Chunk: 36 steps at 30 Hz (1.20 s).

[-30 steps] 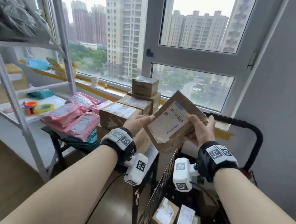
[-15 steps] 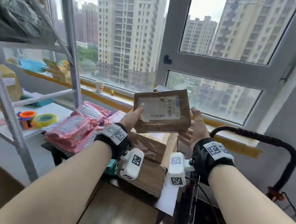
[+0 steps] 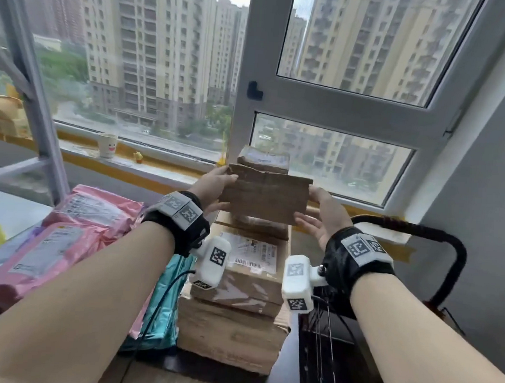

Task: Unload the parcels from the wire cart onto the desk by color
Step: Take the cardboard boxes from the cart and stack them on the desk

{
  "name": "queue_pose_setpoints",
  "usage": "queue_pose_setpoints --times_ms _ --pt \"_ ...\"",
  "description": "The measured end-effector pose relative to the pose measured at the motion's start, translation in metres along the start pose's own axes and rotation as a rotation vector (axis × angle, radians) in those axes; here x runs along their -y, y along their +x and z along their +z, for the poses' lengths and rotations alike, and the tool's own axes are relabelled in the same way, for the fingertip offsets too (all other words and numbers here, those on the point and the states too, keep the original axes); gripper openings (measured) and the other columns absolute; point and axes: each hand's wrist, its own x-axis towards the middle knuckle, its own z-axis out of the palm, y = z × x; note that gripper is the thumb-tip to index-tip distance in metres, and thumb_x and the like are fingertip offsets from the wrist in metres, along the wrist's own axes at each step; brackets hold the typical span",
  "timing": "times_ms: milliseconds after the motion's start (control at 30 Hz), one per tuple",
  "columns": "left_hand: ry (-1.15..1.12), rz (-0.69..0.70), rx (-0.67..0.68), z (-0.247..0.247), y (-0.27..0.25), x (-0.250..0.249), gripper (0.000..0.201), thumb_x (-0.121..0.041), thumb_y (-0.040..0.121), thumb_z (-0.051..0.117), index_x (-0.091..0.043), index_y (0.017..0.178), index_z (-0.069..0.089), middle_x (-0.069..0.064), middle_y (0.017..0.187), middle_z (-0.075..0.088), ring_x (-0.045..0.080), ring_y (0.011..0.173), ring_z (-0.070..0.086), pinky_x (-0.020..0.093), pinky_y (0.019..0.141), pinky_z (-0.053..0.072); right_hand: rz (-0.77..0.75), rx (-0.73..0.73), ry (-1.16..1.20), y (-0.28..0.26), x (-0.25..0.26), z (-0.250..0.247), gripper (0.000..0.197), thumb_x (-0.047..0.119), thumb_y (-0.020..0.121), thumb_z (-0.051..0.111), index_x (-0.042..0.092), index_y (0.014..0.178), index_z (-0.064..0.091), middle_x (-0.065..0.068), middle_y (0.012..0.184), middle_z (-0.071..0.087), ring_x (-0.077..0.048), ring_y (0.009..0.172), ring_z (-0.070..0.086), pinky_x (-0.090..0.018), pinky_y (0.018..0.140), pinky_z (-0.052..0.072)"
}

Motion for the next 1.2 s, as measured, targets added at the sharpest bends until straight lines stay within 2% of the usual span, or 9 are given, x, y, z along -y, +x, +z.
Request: queue_pose_setpoints --times_ms 100,200,267,533,700,833,1000,1067,1200 --pt "0.042 -0.041 -0.036 -0.001 0.017 0.004 0.036 -0.026 0.096 0.05 -0.021 0.131 0.048 0.008 0.126 0.055 0.024 0.111 0.055 0.035 0.072 0.053 0.032 -0.06 -0.005 0.019 -0.006 -0.002 0.038 0.036 0.087 0.061 0.014 0.117 0.057 -0.006 0.111 0.06 -0.027 0.076 0.067 -0.033 0.075 0.058" --pt "0.104 -0.093 -0.08 -0.007 0.03 0.007 0.046 -0.043 0.09 0.055 -0.01 0.121 0.053 0.012 0.117 0.059 0.026 0.103 0.058 0.039 0.074 0.055 0.075 -0.079 -0.1 0.031 -0.014 -0.002 0.041 0.047 0.081 0.062 0.012 0.102 0.063 -0.005 0.089 0.065 -0.025 0.073 0.065 -0.034 0.076 0.057" --pt "0.136 -0.117 -0.122 -0.013 0.041 0.012 0.056 -0.051 0.083 0.06 -0.009 0.119 0.053 0.011 0.112 0.06 0.025 0.1 0.06 0.04 0.077 0.055 0.09 -0.1 -0.151 0.037 -0.017 -0.001 0.046 0.054 0.077 0.064 0.009 0.091 0.063 -0.007 0.087 0.067 -0.024 0.072 0.065 -0.033 0.073 0.058" --pt "0.148 -0.122 -0.247 -0.015 0.06 0.019 0.046 -0.025 0.081 0.069 -0.008 0.12 0.05 0.01 0.111 0.061 0.023 0.097 0.062 0.041 0.085 0.055 0.102 -0.134 -0.244 0.054 -0.021 0.007 0.028 0.037 0.081 0.066 0.009 0.079 0.06 -0.006 0.089 0.066 -0.021 0.066 0.063 -0.029 0.067 0.055" --pt "0.166 -0.12 -0.255 -0.015 0.06 0.018 0.043 -0.033 0.084 0.065 -0.011 0.118 0.05 0.009 0.113 0.06 0.023 0.101 0.061 0.044 0.089 0.054 0.125 -0.113 -0.234 0.056 -0.019 0.008 0.031 0.039 0.082 0.067 0.009 0.081 0.06 -0.006 0.091 0.067 -0.023 0.075 0.066 -0.031 0.07 0.056" --pt "0.225 -0.071 -0.308 -0.014 0.053 0.016 0.054 -0.047 0.084 0.062 -0.013 0.123 0.047 0.001 0.113 0.053 0.018 0.103 0.052 0.037 0.09 0.046 0.118 -0.129 -0.232 0.053 -0.019 0.001 0.037 0.044 0.082 0.066 0.008 0.08 0.06 -0.006 0.084 0.065 -0.02 0.073 0.063 -0.032 0.069 0.056" --pt "0.243 0.097 -0.377 -0.005 0.035 -0.012 0.036 -0.032 0.088 0.06 -0.013 0.118 0.053 0.001 0.108 0.054 0.016 0.093 0.049 0.028 0.077 0.037 0.061 -0.166 -0.213 0.047 -0.008 -0.016 0.02 0.023 0.089 0.06 0.007 0.101 0.058 -0.009 0.091 0.063 -0.02 0.082 0.061 -0.029 0.063 0.055" --pt "0.246 0.144 -0.358 0.005 0.025 -0.024 0.029 -0.028 0.088 0.059 -0.014 0.114 0.056 0.001 0.106 0.057 0.016 0.092 0.051 0.026 0.073 0.039 0.055 -0.159 -0.22 0.041 -0.001 -0.021 0.007 0.014 0.09 0.056 0.008 0.089 0.057 -0.009 0.088 0.061 -0.019 0.08 0.059 -0.029 0.065 0.054" --pt "0.322 0.249 -0.207 0.043 0.005 -0.036 0.028 -0.026 0.087 0.058 -0.017 0.113 0.056 -0.002 0.103 0.059 0.015 0.095 0.055 0.026 0.077 0.045 -0.022 -0.172 -0.315 0.027 0.001 -0.037 0.016 0.006 0.087 0.053 0.018 0.077 0.056 -0.008 0.087 0.058 -0.017 0.074 0.055 -0.03 0.065 0.053"
